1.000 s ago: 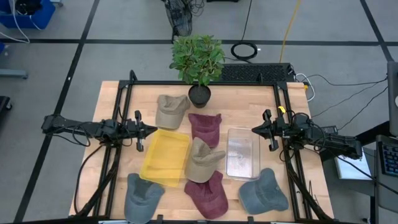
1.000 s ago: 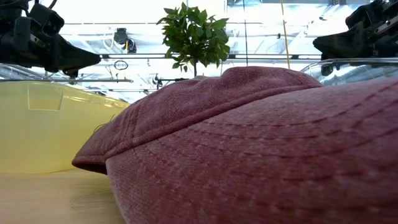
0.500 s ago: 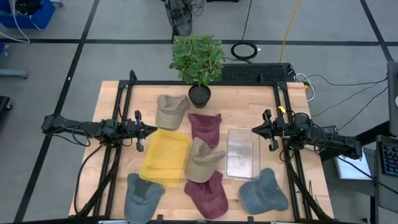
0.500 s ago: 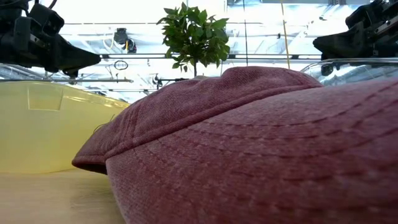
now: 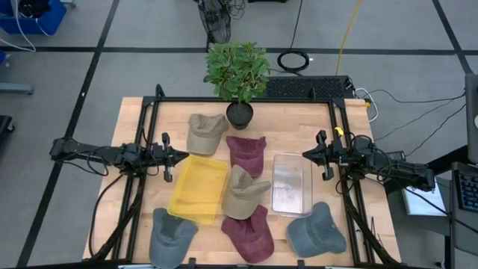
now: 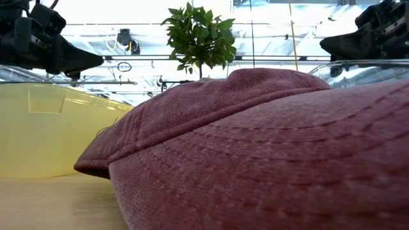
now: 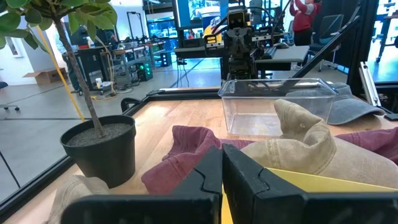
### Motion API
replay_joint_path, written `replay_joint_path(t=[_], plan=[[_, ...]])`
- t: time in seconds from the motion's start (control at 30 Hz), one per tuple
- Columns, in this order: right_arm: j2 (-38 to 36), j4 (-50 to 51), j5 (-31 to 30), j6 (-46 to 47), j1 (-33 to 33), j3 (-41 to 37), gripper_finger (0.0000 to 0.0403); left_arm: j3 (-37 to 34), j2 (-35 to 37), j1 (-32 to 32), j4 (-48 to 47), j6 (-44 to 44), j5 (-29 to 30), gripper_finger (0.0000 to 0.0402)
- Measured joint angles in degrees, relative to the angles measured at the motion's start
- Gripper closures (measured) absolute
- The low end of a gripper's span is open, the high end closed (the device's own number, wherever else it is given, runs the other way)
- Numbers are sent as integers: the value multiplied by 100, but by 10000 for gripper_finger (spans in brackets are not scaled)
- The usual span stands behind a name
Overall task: Pick & Place hat
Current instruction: Put the right brown cap into the transparent bin
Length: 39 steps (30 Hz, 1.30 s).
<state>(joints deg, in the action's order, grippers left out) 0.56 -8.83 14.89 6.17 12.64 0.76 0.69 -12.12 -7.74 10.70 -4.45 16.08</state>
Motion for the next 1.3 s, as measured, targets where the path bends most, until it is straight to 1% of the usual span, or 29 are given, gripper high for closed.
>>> replay_joint_path(t=[0.23, 0.53, 0.83, 0.97, 1.2, 1.3], plan=[[-2, 33, 15, 0, 0, 1, 403, 0, 0, -1, 0, 30, 0, 382], [0, 45, 16, 21, 0, -1, 403, 0, 0, -1, 2, 484, -2, 382], [-2, -19, 7, 63, 0, 1, 403, 0, 0, 1, 28, 545, -8, 382], [-2, -19, 3, 63, 0, 0, 403, -1, 0, 0, 50, 954, -288, 382], [-2, -17, -2, 65, 0, -1, 403, 2, -1, 1, 467, 952, -716, 382], [-1, -8, -4, 66, 0, 1, 403, 14, 0, 0, 746, 1070, -752, 382]])
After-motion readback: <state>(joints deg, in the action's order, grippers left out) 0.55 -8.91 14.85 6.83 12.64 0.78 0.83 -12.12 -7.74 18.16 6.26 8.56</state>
